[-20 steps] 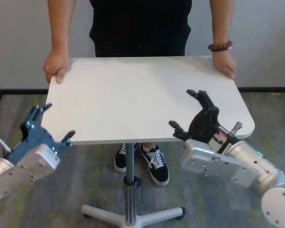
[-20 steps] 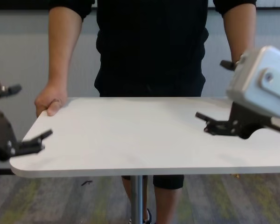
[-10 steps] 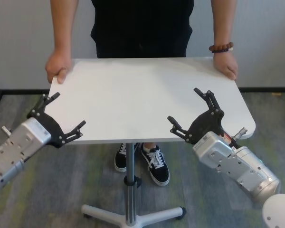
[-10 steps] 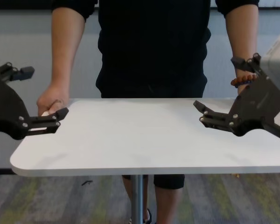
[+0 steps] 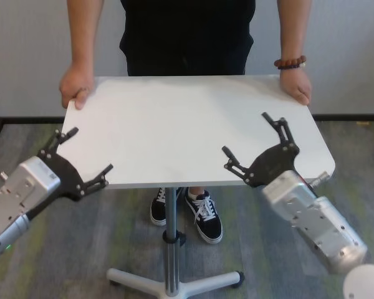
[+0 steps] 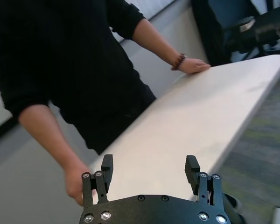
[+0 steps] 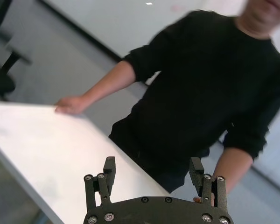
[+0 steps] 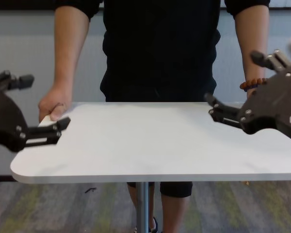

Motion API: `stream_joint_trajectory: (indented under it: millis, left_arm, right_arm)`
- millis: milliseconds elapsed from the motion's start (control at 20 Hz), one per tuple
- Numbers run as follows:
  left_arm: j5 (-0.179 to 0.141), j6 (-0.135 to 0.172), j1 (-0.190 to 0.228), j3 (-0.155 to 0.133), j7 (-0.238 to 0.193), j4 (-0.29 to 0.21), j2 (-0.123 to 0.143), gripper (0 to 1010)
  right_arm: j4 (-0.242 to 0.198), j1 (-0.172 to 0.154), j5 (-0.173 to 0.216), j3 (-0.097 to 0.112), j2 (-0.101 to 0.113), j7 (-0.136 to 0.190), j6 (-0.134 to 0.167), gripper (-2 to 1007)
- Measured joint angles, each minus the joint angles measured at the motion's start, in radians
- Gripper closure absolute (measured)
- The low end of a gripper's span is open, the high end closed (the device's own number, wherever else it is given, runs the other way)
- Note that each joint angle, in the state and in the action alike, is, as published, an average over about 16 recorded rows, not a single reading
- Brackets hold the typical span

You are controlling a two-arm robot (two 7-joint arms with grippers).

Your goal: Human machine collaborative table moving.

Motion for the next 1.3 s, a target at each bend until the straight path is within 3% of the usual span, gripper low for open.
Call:
stream_joint_trajectory:
  millis: [500, 1300]
  left_arm:
    - [-0.015, 0.007, 0.016, -0.005, -0.008, -0.009, 0.006, 10]
    - [0.002, 0.000, 0.011, -0.002, 0.001, -0.004, 0.003, 10]
  right_arm:
    - [-0.040, -0.056, 0.010, 0.015, -0.036, -0.038, -0.013, 4]
    - [-0.032, -0.046, 0.019, 0.013, -0.032, -0.029, -0.014, 4]
